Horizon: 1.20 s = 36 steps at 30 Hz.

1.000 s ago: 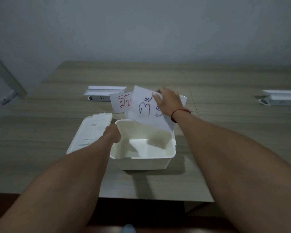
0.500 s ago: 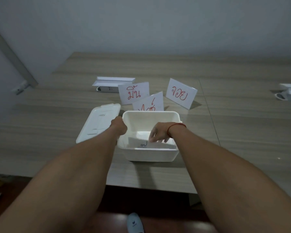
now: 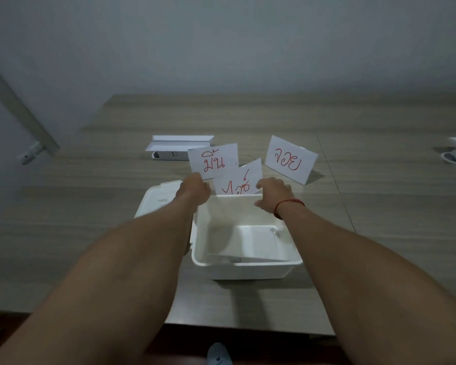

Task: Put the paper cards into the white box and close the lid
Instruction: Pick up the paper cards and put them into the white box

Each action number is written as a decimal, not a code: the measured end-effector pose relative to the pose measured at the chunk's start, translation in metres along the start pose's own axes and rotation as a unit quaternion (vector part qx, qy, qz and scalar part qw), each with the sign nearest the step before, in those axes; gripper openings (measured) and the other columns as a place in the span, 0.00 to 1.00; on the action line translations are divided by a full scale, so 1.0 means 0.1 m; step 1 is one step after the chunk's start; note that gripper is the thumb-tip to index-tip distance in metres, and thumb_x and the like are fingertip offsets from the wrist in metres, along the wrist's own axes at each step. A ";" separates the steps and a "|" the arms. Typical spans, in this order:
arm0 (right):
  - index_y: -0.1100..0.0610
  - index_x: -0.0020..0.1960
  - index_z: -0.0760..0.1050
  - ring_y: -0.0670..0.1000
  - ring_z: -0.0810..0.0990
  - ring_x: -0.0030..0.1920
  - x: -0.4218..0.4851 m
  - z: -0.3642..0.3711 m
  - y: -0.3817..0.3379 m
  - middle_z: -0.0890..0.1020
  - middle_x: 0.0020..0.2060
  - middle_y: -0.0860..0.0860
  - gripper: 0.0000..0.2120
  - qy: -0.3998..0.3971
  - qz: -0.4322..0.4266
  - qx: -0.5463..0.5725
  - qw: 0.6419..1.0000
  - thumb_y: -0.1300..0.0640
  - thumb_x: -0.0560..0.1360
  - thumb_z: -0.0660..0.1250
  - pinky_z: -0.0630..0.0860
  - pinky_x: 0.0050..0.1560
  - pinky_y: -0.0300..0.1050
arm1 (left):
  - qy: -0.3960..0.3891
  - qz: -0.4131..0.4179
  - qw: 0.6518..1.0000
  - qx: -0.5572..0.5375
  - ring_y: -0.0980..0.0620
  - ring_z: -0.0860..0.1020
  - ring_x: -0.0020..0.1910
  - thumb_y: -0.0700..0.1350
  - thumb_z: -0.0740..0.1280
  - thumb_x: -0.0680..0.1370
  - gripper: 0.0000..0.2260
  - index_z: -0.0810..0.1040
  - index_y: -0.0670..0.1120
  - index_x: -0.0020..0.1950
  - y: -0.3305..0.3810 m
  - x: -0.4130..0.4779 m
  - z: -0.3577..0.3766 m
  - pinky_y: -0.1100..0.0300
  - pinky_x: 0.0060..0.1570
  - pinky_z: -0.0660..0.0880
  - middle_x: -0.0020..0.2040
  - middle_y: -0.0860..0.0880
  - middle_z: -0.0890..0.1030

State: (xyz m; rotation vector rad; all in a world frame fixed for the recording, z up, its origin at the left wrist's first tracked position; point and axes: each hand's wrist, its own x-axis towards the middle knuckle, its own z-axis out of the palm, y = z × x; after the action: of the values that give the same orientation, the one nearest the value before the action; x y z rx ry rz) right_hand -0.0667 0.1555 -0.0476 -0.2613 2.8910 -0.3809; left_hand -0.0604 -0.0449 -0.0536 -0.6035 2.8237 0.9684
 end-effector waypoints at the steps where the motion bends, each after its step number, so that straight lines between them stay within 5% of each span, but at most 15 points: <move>1: 0.55 0.64 0.74 0.57 0.71 0.66 0.07 0.02 0.02 0.76 0.64 0.54 0.20 0.001 0.004 -0.005 1.000 0.54 0.74 0.70 0.65 0.66 0.51 | 0.000 0.011 1.000 0.000 0.40 0.78 0.58 0.43 0.61 0.79 0.14 0.73 0.41 0.63 0.05 0.08 0.03 0.47 0.56 0.78 0.62 0.41 0.78; 5: 0.53 0.59 0.79 0.55 0.75 0.62 0.25 0.08 0.12 0.79 0.61 0.53 0.15 -0.048 0.001 0.004 0.999 0.53 0.73 0.70 0.69 0.63 0.51 | 0.003 0.052 0.998 0.029 0.40 0.78 0.59 0.46 0.60 0.80 0.15 0.71 0.41 0.65 0.21 0.39 0.25 0.45 0.55 0.79 0.62 0.41 0.77; 9: 0.57 0.52 0.82 0.58 0.82 0.53 0.38 0.17 0.20 0.83 0.54 0.57 0.13 -0.076 0.005 0.061 0.995 0.58 0.68 0.74 0.75 0.47 0.44 | 0.011 0.105 0.988 0.114 0.40 0.76 0.61 0.48 0.60 0.80 0.18 0.70 0.41 0.67 0.35 0.68 0.48 0.47 0.58 0.76 0.63 0.40 0.77; 19: 0.55 0.54 0.79 0.58 0.80 0.55 0.55 0.28 0.31 0.80 0.56 0.56 0.19 -0.063 0.025 0.063 0.996 0.54 0.65 0.77 0.74 0.53 0.46 | -0.022 0.113 0.986 0.122 0.42 0.81 0.53 0.44 0.59 0.81 0.10 0.73 0.43 0.58 0.34 0.90 0.79 0.54 0.47 0.76 0.57 0.41 0.81; 23: 0.55 0.59 0.77 0.56 0.76 0.61 0.47 0.24 0.35 0.80 0.59 0.54 0.17 -0.033 0.012 0.050 0.998 0.53 0.71 0.72 0.68 0.62 0.48 | 0.040 0.149 0.981 0.122 0.42 0.81 0.53 0.43 0.59 0.80 0.10 0.73 0.43 0.59 0.40 0.79 0.61 0.48 0.60 0.74 0.55 0.41 0.82; 29: 0.57 0.61 0.76 0.59 0.75 0.63 0.28 0.15 0.49 0.78 0.61 0.58 0.13 -0.012 0.013 0.046 0.999 0.60 0.79 0.60 0.73 0.62 0.51 | 0.211 0.232 0.939 0.140 0.46 0.80 0.43 0.51 0.59 0.78 0.14 0.76 0.43 0.53 0.55 0.56 0.19 0.52 0.56 0.69 0.45 0.44 0.83; 36: 0.60 0.65 0.74 0.60 0.76 0.63 0.14 0.15 0.52 0.77 0.62 0.62 0.21 -0.014 0.010 0.069 0.997 0.70 0.75 0.55 0.72 0.64 0.49 | 0.324 0.288 0.889 0.147 0.47 0.73 0.34 0.62 0.58 0.74 0.22 0.76 0.44 0.43 0.58 0.14 -0.11 0.52 0.48 0.67 0.36 0.45 0.80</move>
State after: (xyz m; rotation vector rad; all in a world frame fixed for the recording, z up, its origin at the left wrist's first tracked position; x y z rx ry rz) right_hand -0.0841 0.1985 -0.0788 -0.2134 2.8210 -0.5652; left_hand -0.0958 -0.0142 -0.0153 -0.0208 3.7727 0.3857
